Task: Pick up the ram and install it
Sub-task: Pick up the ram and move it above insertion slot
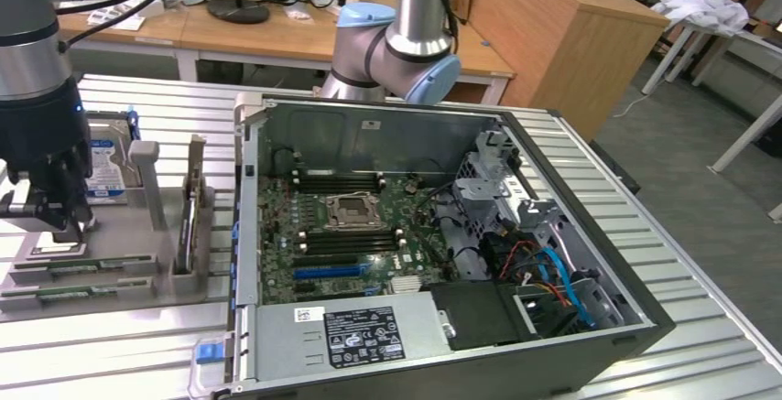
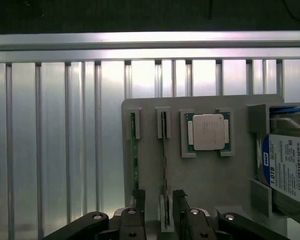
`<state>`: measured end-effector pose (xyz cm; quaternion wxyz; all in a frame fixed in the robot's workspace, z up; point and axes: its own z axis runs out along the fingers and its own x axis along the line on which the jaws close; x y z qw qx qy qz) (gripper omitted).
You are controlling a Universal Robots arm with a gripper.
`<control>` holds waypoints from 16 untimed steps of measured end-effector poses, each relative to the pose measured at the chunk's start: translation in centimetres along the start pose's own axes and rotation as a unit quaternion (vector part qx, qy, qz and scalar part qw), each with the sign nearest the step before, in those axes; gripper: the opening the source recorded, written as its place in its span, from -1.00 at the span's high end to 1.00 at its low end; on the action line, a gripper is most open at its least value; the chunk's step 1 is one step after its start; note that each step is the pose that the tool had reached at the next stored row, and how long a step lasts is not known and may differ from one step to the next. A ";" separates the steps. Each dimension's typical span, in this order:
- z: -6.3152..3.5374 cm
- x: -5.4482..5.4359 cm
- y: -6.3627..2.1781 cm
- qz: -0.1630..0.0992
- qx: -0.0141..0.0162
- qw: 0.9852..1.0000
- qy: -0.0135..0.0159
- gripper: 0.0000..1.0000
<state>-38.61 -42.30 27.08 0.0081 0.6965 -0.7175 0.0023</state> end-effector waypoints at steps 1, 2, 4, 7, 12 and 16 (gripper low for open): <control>0.08 0.0 0.00 0.000 0.000 1.000 0.000 0.29; 0.17 0.0 -0.01 0.000 0.000 1.000 0.000 0.29; 0.38 0.0 -0.01 0.000 0.000 1.000 0.000 0.29; 0.68 0.0 -0.01 0.000 0.000 1.000 0.000 0.29; 1.17 0.0 -0.02 0.000 0.000 1.000 0.000 0.29; 1.53 0.0 -0.02 0.000 0.000 1.000 0.000 0.29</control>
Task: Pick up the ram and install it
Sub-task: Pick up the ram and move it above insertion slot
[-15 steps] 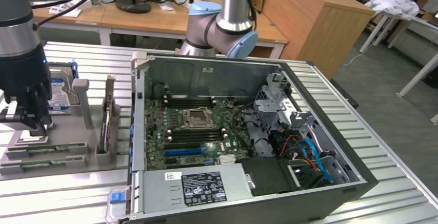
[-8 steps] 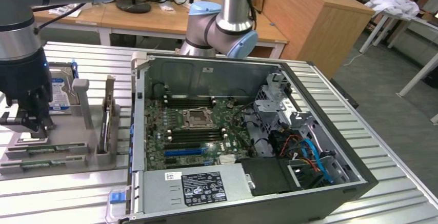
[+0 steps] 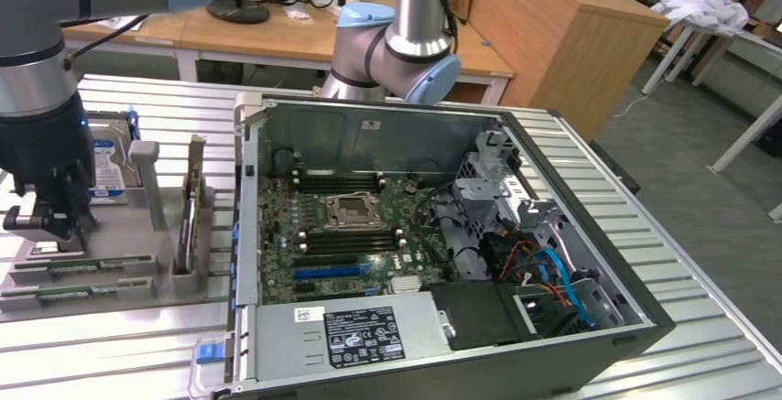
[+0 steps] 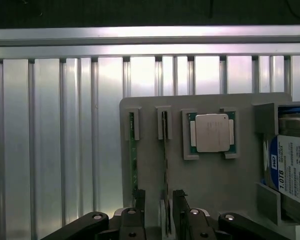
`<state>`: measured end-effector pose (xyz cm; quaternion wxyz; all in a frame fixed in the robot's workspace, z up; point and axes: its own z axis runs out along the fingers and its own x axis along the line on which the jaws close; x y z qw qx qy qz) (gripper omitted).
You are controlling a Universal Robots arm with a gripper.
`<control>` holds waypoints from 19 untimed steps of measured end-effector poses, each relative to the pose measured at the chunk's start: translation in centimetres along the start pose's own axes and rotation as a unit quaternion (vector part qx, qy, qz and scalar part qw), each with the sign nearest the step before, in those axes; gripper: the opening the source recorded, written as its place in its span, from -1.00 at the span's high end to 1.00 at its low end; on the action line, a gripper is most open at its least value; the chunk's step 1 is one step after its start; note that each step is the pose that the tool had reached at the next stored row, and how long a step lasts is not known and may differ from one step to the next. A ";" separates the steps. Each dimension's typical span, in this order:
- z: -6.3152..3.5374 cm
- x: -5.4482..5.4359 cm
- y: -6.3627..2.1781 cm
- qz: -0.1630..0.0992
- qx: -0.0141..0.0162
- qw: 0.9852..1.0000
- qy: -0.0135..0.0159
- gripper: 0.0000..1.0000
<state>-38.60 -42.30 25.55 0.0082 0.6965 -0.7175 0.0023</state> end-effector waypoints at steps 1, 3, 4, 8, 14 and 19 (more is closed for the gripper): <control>0.08 0.0 0.00 0.000 0.000 1.000 0.000 0.29; 0.24 0.0 0.00 0.000 0.000 1.000 0.000 0.29; 0.32 0.0 0.00 0.000 0.000 1.000 0.000 0.29; 0.59 0.0 0.00 0.000 0.000 1.000 0.000 0.29; 0.94 0.0 -0.01 0.000 0.000 1.000 0.000 0.29; 1.21 0.0 -0.01 0.000 0.000 1.000 0.000 0.29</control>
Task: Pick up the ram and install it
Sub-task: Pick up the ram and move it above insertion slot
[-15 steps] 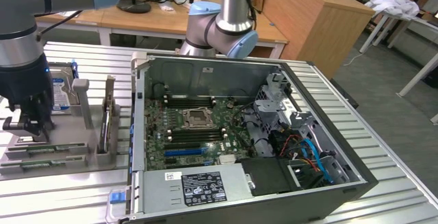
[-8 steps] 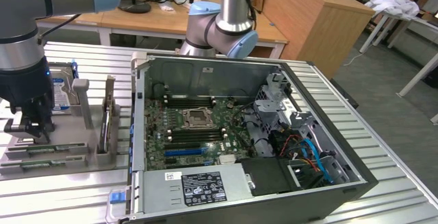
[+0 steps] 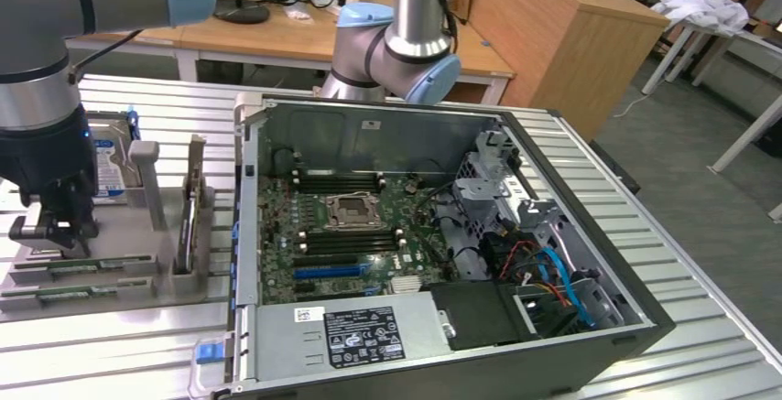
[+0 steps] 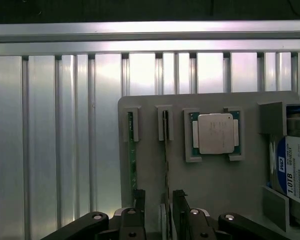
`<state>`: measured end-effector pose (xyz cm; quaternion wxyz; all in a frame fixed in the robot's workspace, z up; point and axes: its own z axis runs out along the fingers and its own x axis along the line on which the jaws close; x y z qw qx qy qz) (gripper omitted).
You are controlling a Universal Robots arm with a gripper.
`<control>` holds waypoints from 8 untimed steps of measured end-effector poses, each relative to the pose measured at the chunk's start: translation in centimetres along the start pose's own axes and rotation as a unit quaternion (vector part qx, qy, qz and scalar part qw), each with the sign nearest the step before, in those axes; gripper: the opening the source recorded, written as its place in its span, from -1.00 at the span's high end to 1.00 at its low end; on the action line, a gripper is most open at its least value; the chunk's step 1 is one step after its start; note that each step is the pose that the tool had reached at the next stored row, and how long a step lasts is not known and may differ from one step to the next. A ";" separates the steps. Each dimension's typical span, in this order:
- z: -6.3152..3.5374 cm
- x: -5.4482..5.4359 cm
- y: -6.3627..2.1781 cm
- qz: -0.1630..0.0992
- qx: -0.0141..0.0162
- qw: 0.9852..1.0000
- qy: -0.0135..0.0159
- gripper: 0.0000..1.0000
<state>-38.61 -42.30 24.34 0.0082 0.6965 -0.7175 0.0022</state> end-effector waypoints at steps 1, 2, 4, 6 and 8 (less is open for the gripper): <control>0.05 0.0 0.00 0.000 0.000 1.000 0.000 0.29; 0.09 0.0 0.01 0.000 0.000 1.000 0.000 0.29; 0.20 0.0 0.01 0.000 0.000 1.000 0.000 0.29; 0.30 0.0 0.01 0.000 0.000 1.000 0.000 0.29; 0.41 0.0 0.01 0.000 0.000 1.000 0.000 0.29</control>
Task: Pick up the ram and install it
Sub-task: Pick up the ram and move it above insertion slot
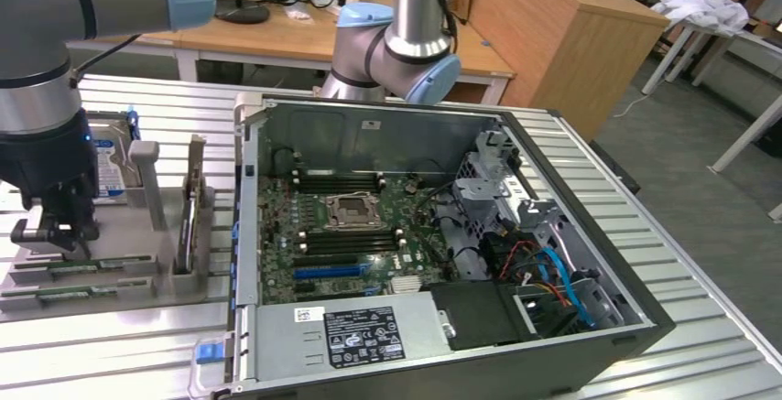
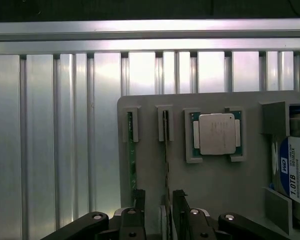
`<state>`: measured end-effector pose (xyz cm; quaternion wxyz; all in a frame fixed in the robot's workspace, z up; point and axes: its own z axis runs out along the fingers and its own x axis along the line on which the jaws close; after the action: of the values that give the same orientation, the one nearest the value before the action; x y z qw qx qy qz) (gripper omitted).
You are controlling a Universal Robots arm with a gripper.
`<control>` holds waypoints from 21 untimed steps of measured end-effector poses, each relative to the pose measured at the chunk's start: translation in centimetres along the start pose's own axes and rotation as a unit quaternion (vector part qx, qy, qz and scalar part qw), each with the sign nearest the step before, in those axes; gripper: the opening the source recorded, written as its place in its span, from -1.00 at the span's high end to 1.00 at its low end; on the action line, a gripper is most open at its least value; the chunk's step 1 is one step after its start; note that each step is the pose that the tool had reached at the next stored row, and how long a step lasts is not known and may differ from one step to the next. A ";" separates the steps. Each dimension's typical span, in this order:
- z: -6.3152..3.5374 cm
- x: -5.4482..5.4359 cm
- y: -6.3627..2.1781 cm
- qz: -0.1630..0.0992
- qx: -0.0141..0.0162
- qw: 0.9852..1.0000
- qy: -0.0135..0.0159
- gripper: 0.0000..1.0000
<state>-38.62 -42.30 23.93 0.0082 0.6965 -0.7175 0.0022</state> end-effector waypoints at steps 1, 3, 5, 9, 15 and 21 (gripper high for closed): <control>0.06 0.0 0.00 0.000 0.000 1.000 0.000 0.29; 0.16 0.0 0.00 0.000 0.000 1.000 0.000 0.29; 0.26 0.0 0.00 0.000 0.000 1.000 0.000 0.29; 0.36 0.0 0.00 0.000 0.000 1.000 0.000 0.29; 0.47 0.0 0.00 0.000 0.000 1.000 0.000 0.29; 0.64 0.0 0.00 0.000 0.000 1.000 0.000 0.29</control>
<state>-38.62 -42.30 23.30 0.0080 0.6965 -0.7175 0.0023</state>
